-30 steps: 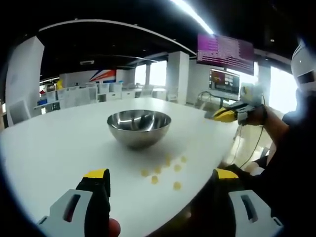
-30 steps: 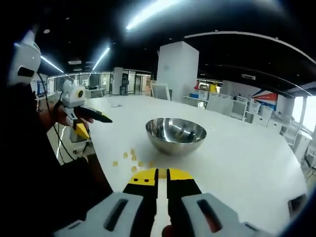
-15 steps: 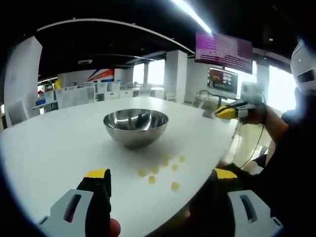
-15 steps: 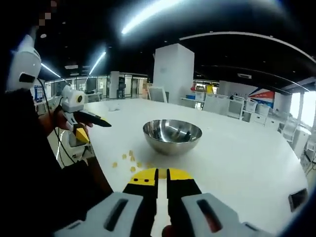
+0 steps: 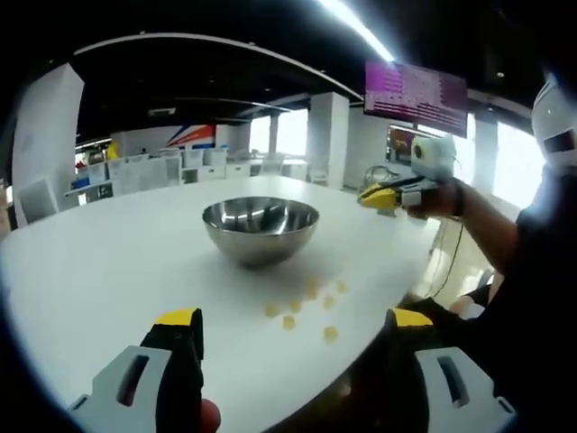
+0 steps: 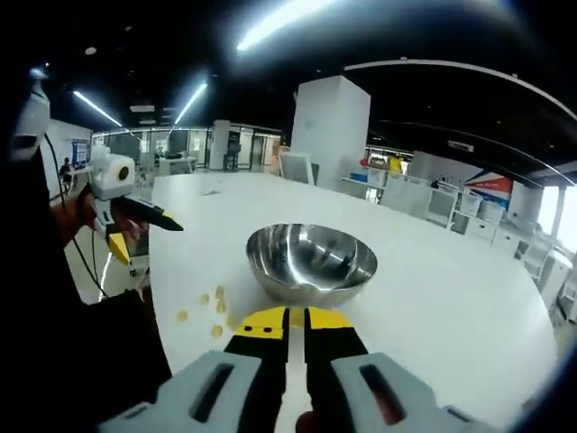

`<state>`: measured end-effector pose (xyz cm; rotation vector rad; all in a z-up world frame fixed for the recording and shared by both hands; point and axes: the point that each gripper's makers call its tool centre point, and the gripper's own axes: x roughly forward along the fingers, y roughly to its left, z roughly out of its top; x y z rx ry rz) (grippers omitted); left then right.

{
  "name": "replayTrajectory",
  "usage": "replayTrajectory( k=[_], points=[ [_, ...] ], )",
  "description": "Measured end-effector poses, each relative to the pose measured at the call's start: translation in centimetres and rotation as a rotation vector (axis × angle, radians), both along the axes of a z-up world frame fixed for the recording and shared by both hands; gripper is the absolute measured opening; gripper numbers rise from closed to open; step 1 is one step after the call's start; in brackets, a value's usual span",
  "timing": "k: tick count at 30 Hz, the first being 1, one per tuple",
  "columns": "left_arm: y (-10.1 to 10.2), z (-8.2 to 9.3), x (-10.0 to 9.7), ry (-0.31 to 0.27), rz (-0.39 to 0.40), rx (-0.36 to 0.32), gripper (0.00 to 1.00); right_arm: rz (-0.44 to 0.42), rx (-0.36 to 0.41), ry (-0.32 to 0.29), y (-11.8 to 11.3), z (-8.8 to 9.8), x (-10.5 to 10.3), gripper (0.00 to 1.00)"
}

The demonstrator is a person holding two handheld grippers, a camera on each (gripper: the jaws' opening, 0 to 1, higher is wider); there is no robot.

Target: Pick up the QQ candy scattered on the table and place it into the stainless steel bowl on the table

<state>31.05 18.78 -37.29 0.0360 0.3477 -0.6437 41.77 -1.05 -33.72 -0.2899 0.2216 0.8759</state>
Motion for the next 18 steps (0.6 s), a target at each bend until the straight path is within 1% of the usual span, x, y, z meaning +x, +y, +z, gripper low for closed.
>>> replayTrajectory(
  k=[4,7,12,13,15,18],
  points=[
    [0.4,0.0,0.0,-0.001,0.007,-0.003,0.82,0.021,-0.036,-0.005,1.3,0.3,2.6,0.08],
    [0.6,-0.2,-0.1,-0.001,0.01,-0.01,0.82,0.03,-0.056,-0.004,2.2,0.3,4.0,0.08],
    [0.5,-0.6,-0.3,0.009,-0.004,-0.014,0.79,0.073,-0.119,0.021,4.5,-0.3,6.5,0.08],
    [0.5,-0.7,-0.3,0.013,-0.006,-0.014,0.79,0.076,-0.132,0.023,4.9,-0.5,6.9,0.08],
    [0.6,-0.8,-0.2,0.015,-0.004,-0.013,0.79,0.084,-0.17,0.014,6.0,-0.7,7.0,0.08],
    [0.6,-0.4,0.0,0.006,-0.002,-0.021,0.79,0.103,-0.204,0.018,7.3,-1.0,7.8,0.08]
  ],
)
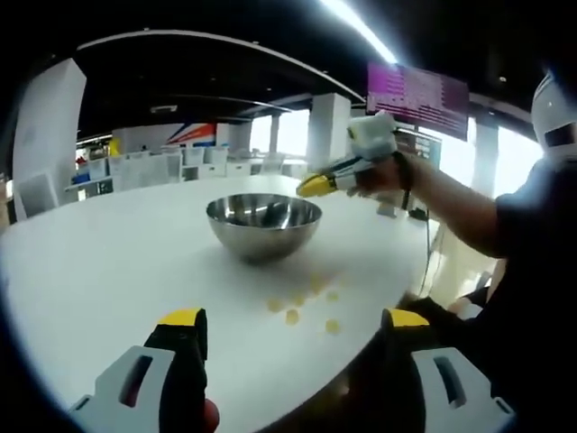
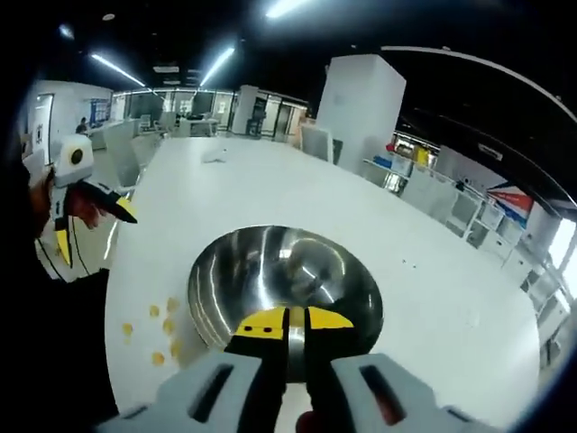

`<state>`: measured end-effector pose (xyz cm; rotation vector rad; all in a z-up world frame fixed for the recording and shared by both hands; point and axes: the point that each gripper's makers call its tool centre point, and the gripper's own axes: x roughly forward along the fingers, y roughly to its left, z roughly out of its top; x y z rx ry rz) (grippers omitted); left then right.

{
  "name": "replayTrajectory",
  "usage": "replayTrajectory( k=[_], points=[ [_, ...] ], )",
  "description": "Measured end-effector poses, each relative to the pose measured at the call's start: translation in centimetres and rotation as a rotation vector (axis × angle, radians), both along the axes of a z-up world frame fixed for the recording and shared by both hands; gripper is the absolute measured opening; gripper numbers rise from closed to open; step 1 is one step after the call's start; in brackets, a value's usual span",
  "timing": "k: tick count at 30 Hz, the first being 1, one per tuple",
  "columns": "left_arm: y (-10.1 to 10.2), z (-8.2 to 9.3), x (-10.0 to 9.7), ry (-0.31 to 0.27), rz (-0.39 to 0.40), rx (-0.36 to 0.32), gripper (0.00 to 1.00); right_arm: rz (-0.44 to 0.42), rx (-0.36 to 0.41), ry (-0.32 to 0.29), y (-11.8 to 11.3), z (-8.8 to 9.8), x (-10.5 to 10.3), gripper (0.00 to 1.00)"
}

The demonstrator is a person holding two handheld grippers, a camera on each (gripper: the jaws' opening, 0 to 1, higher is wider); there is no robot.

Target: Pick up the QQ candy scattered on the table and place it into the stainless steel bowl on the table

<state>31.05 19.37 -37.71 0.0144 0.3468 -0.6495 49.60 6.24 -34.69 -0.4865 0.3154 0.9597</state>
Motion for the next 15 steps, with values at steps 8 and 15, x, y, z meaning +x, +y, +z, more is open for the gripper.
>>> replayTrajectory(
  k=[8,15],
  points=[
    [0.1,0.2,-0.2,-0.007,0.001,0.004,0.8,0.015,-0.055,0.017,1.3,-0.9,0.9,0.08],
    [0.1,0.3,-0.4,-0.01,0.002,0.005,0.8,0.023,-0.08,0.011,1.4,-0.9,0.4,0.08]
  ],
)
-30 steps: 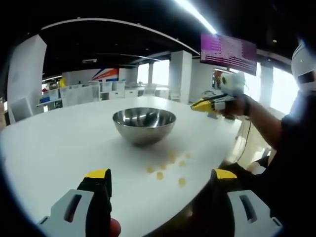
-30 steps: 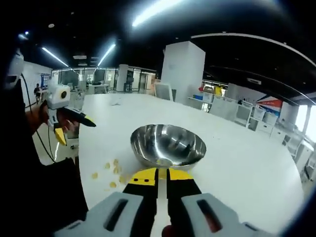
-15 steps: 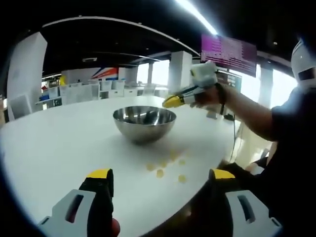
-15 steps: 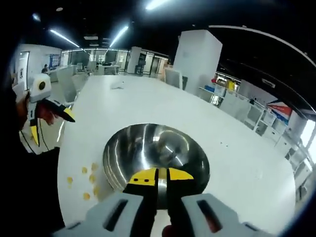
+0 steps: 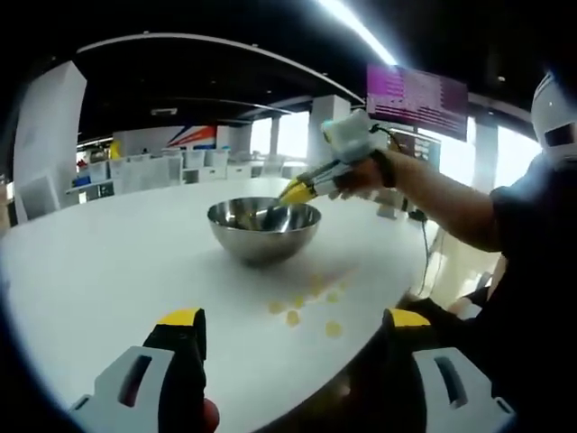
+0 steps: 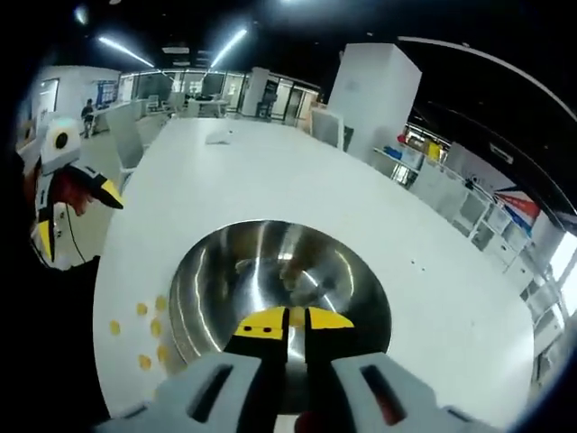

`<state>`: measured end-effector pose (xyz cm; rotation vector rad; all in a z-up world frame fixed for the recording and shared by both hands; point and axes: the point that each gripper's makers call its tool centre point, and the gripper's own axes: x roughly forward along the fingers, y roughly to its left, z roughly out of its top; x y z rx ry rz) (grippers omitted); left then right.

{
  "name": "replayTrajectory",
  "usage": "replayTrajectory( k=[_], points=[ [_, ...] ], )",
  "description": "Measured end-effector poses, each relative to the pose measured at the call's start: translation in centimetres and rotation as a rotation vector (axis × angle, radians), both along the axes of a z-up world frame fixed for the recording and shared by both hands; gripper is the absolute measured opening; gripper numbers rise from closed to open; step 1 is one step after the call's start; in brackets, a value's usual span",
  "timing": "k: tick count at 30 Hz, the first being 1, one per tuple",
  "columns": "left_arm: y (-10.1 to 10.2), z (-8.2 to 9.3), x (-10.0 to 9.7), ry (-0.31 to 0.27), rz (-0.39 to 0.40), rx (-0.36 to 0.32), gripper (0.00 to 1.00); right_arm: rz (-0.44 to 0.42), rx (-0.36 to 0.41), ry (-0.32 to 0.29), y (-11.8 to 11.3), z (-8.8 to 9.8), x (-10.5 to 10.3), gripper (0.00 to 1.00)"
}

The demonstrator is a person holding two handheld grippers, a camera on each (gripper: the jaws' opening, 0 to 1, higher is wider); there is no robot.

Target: Pick up the QQ candy scattered on the table and place it into the stainless steel bowl on the table

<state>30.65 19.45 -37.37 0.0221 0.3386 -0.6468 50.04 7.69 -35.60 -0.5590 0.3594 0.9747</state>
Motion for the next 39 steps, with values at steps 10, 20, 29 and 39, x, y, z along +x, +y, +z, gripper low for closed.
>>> replayTrajectory(
  k=[10,20,29,39],
  points=[
    [-0.2,0.2,-0.2,-0.005,-0.008,0.002,0.8,-0.001,-0.007,-0.004,-0.1,0.3,-0.7,0.13],
    [-0.2,0.2,-0.5,-0.005,-0.005,0.001,0.8,-0.005,-0.002,-0.023,-0.3,0.9,-0.8,0.14],
    [-0.8,0.3,-0.7,-0.006,-0.011,0.002,0.8,-0.007,0.022,-0.074,-1.6,3.0,-2.3,0.14],
    [-1.9,0.1,-0.2,0.0,-0.032,0.004,0.8,-0.024,0.132,-0.105,-5.0,5.2,-6.9,0.14]
  ],
)
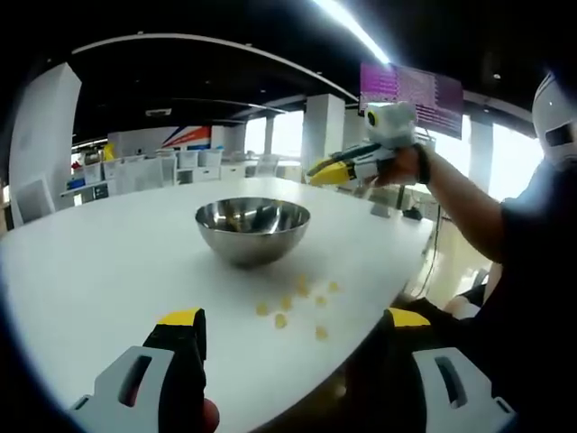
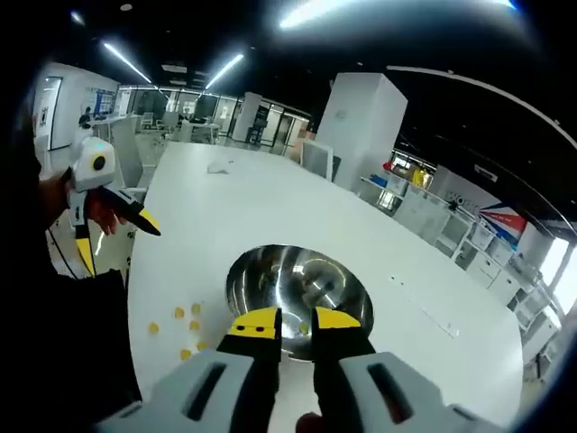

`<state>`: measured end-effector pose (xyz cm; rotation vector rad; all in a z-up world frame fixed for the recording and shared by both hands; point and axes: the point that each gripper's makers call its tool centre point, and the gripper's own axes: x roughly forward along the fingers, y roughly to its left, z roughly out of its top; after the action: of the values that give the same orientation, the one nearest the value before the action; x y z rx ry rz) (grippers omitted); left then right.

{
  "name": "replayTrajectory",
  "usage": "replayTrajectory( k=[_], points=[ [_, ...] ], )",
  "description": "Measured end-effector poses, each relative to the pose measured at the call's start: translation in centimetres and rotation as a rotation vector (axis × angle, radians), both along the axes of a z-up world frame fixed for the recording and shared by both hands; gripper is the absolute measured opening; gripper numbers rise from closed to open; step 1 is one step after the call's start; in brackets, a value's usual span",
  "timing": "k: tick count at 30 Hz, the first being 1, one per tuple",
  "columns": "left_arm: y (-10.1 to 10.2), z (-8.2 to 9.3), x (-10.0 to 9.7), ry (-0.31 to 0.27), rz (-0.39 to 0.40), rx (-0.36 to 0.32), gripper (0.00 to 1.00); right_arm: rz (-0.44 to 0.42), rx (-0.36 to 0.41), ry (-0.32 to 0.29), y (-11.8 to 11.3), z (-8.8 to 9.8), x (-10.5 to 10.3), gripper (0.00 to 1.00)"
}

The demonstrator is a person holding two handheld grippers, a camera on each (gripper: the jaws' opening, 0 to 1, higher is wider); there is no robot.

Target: Pick up the QQ candy scattered on the table and place it into the stainless steel bowl on the table

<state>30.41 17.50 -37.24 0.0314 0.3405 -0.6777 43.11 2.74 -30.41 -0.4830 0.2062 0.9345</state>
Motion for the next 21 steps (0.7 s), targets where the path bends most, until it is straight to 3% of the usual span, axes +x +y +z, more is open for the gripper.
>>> replayTrajectory(
  k=[9,21],
  points=[
    [-0.8,-0.3,0.4,0.008,-0.018,0.001,0.8,-0.047,0.096,-0.005,-3.1,-0.2,-4.1,0.14],
    [-0.8,-0.8,0.5,0.021,-0.022,0.015,0.8,-0.142,0.204,0.108,-6.6,-4.8,-7.9,0.14]
  ],
)
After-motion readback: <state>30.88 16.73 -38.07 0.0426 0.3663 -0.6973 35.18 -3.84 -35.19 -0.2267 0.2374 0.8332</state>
